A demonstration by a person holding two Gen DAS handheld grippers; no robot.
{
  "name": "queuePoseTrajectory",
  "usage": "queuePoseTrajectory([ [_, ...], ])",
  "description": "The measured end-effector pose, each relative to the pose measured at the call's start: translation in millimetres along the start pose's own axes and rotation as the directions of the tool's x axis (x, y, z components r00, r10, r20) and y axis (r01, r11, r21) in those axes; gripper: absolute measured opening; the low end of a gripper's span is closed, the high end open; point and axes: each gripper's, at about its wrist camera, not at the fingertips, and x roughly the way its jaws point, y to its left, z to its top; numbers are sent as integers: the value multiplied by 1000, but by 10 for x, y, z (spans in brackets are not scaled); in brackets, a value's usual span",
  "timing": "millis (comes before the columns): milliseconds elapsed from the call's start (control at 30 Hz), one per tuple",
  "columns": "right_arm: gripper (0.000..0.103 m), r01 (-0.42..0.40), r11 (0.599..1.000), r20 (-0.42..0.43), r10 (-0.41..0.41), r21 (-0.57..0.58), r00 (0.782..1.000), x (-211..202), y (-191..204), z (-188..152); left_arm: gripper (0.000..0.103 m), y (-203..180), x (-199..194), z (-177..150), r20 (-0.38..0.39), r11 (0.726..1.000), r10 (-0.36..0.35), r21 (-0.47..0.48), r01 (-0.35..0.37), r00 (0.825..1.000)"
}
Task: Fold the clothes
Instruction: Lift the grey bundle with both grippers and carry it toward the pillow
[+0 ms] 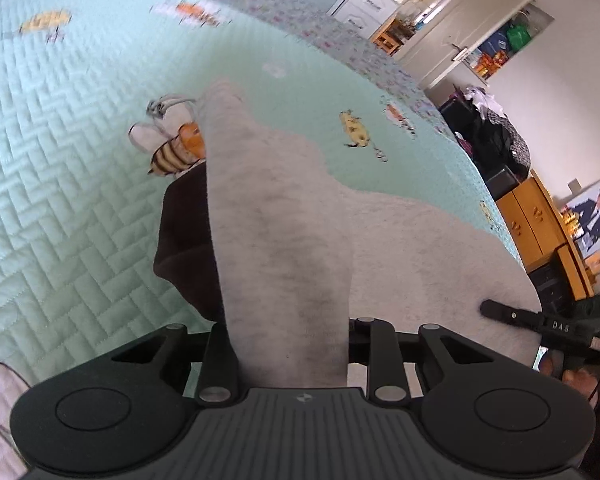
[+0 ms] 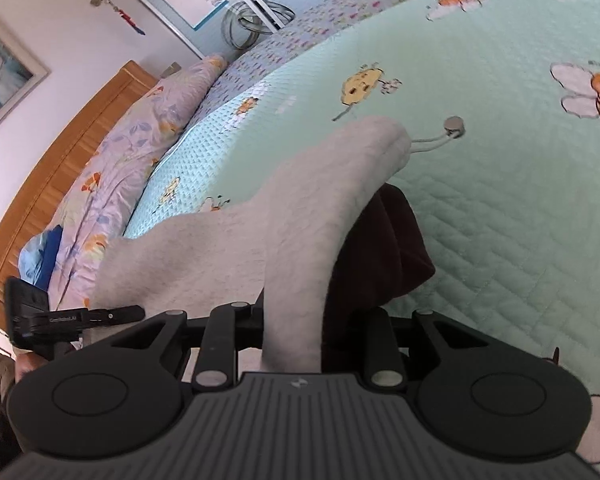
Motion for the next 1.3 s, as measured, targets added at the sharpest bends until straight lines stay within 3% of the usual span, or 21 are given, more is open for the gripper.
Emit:
queuePoseTrajectory([
  [167,27,-17,999,17,18,-44,1000,-174,262,-27,28,-184,-335,-78,34,999,6,44,-8,999],
  [333,26,-45,993,25,48,-108,999,-303,644,-46,27,-171,-763,-173,124,1000,0,21,-3,992],
  [500,26,-113,976,4,116,-184,993,-161,1203,-4,26,48,-1372,-262,222,999,37,-46,-27,974],
  [633,25,-179,955,-36,176,-237,984,61,1672,25,26,325,-1908,-317,296,992,102,-102,-75,950],
  [933,25,-305,901,-194,255,-307,947,1036,2686,25,26,1027,-2897,-503,392,943,292,-268,-196,872],
  [1133,25,-392,851,-306,292,-348,906,1864,3440,-69,26,1586,-3424,-599,429,884,422,-391,-257,799],
  [1300,25,-459,809,-387,315,-368,866,2558,4011,-126,26,2124,-3609,-738,423,808,539,-502,-307,728],
])
